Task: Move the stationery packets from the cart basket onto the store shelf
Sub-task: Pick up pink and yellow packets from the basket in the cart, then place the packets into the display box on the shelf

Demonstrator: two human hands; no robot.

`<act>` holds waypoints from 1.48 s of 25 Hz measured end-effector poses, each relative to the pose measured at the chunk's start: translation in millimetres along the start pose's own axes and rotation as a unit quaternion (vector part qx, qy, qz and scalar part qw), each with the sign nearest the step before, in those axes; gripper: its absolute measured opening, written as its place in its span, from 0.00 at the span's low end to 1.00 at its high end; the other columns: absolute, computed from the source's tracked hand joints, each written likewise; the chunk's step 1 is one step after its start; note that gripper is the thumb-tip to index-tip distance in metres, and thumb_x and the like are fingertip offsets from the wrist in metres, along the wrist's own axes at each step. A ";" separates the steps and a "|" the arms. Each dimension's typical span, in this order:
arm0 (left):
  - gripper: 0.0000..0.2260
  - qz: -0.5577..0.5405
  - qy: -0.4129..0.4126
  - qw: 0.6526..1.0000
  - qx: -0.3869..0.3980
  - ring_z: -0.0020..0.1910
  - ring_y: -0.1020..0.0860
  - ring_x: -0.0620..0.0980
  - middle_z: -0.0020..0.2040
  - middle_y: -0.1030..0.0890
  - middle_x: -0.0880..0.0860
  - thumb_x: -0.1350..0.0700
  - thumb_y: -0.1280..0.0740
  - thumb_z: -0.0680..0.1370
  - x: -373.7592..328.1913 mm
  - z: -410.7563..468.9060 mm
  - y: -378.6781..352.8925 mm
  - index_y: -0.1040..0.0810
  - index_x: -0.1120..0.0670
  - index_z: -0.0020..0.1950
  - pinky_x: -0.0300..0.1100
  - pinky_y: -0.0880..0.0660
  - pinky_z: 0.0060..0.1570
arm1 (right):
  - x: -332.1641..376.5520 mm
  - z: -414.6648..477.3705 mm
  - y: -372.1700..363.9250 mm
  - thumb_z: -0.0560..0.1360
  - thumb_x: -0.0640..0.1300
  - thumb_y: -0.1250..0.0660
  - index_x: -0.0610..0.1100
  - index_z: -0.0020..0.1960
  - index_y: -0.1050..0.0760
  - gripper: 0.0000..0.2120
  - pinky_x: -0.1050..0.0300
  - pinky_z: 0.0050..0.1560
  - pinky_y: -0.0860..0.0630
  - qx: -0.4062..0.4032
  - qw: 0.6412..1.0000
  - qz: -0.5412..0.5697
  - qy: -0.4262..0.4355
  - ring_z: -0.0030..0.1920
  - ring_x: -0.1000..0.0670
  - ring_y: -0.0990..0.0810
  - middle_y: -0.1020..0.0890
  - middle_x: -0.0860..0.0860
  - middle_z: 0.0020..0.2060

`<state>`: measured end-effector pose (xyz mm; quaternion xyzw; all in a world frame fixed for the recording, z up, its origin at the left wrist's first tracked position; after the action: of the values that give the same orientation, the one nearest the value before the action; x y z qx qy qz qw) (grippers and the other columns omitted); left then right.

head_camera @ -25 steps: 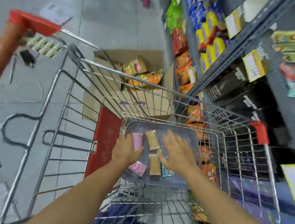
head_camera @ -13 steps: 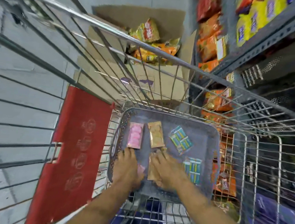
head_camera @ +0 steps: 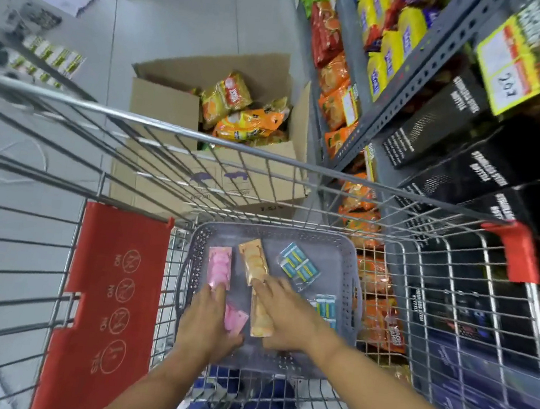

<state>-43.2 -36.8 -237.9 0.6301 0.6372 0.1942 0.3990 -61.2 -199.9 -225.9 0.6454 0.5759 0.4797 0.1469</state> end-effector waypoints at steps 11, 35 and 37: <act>0.47 -0.073 -0.295 0.951 -0.050 0.65 0.30 0.52 0.68 0.34 0.52 0.38 0.28 0.61 -125.1 -73.1 151.6 0.41 0.55 0.73 0.46 0.28 0.63 | 4.4 -175.4 151.9 0.56 0.53 0.24 0.57 0.70 0.46 0.49 0.68 0.57 0.36 -0.185 0.957 0.200 -0.100 0.59 0.56 0.34 0.39 0.57 0.63; 0.40 0.193 -0.809 0.556 0.003 0.63 0.35 0.51 0.65 0.31 0.49 0.38 0.25 0.56 -565.6 -206.1 120.3 0.34 0.48 0.63 0.44 0.39 0.64 | -41.7 -532.4 178.4 0.53 0.65 0.31 0.49 0.57 0.36 0.38 0.50 0.58 0.34 -0.409 0.683 -0.008 -0.605 0.57 0.47 0.31 0.25 0.51 0.55; 0.41 0.217 -0.806 0.551 -0.001 0.65 0.36 0.53 0.66 0.32 0.51 0.37 0.25 0.57 -568.3 -203.7 111.8 0.34 0.50 0.65 0.45 0.40 0.67 | -49.9 -527.9 174.1 0.53 0.67 0.32 0.48 0.58 0.36 0.39 0.49 0.58 0.35 -0.385 0.689 -0.033 -0.613 0.57 0.46 0.30 0.25 0.50 0.55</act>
<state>-188.2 -514.6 119.3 0.6416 -0.1077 -0.3131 0.6919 -366.4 -486.7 143.0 0.6633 0.1429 0.1519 0.7187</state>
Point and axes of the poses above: each hand's wrist, its own z-axis towards the middle knuckle, its own y-axis out of the back of the hand, x = y × z, the point moved 3 cm from there along z, towards the middle knuckle
